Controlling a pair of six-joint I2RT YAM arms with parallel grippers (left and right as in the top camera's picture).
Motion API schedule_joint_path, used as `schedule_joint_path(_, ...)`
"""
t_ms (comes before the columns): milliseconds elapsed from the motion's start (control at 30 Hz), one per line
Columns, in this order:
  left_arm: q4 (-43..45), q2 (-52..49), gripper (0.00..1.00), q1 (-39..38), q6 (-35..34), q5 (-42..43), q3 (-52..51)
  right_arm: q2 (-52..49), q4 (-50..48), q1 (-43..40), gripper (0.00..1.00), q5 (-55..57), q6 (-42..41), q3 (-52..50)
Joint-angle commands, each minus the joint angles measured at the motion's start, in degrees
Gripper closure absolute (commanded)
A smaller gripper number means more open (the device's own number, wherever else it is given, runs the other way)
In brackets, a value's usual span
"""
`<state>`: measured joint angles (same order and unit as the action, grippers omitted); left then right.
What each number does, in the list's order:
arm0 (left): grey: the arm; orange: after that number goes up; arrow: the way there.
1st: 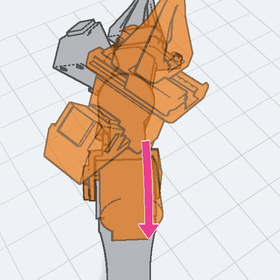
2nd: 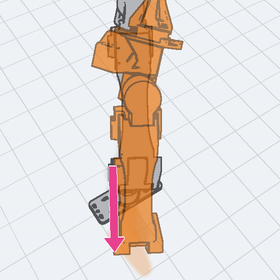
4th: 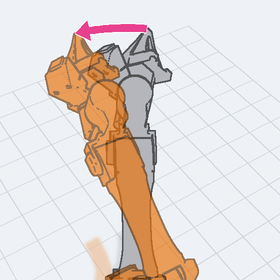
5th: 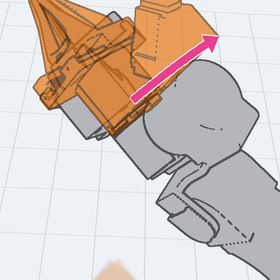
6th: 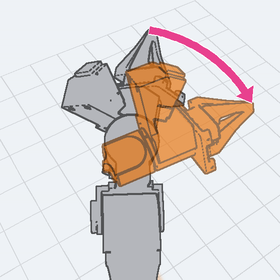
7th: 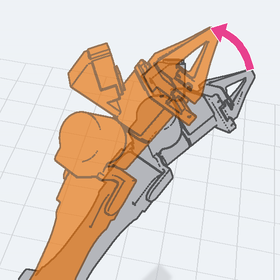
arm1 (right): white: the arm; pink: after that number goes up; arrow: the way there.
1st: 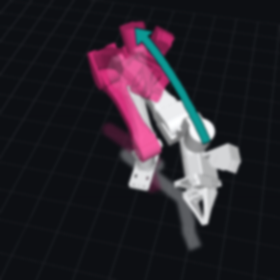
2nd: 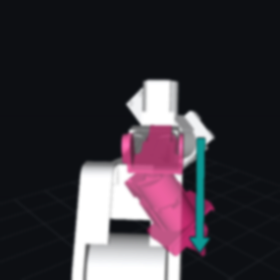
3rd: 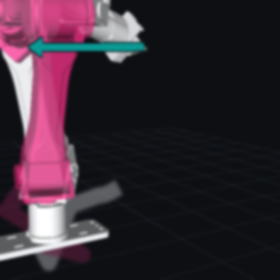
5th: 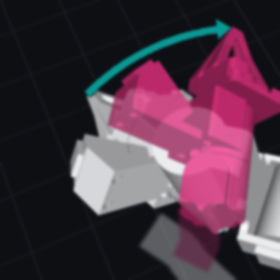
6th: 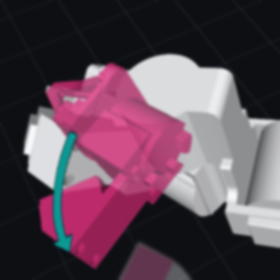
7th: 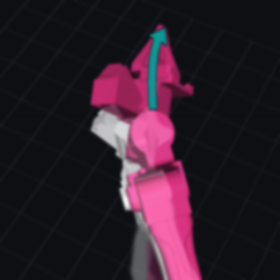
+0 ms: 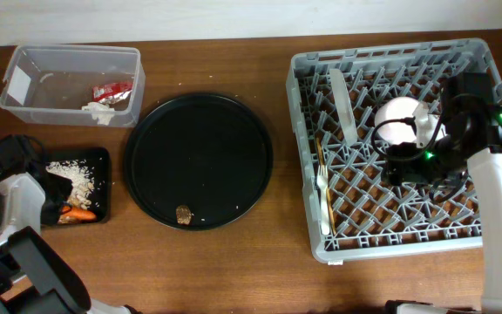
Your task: Sort waste into correct bins and load items into the dishwasher rack
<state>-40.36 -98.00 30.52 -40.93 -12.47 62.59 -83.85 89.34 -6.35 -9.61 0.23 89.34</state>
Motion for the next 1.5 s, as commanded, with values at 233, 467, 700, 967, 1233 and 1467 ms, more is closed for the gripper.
schedule_joint_path(233, -9.49, 10.49, 0.31, -30.18, 17.90, 21.00, 0.11, 0.04, 0.00, -0.48, 0.28, -0.33, 0.39, -0.09)
schedule_joint_path(467, -8.83, -3.58, 0.31, -45.97, 16.57, 11.17, -0.85, 0.02, 0.00, -0.48, 0.28, -0.31, 0.39, -0.11)
schedule_joint_path(700, -9.46, -3.61, 0.33, -46.14, 14.62, 13.35, -5.66, 0.02, 0.00, -0.48, 0.28, -0.31, 0.39, -0.09)
schedule_joint_path(967, -22.56, -1.99, 0.75, -44.11, 14.91, 9.44, 8.52, 0.02, 0.02, -0.48, 0.28, -0.28, 0.42, -0.11)
schedule_joint_path(1233, -22.32, 5.18, 0.71, -7.34, 13.27, 6.21, 15.30, 0.02, -0.20, -0.48, 0.28, -0.28, 0.42, -0.11)
schedule_joint_path(1467, -14.10, -2.40, 0.66, -3.13, 13.16, 8.83, 5.35, 0.02, -0.17, -0.48, 0.28, -0.28, 0.42, -0.09)
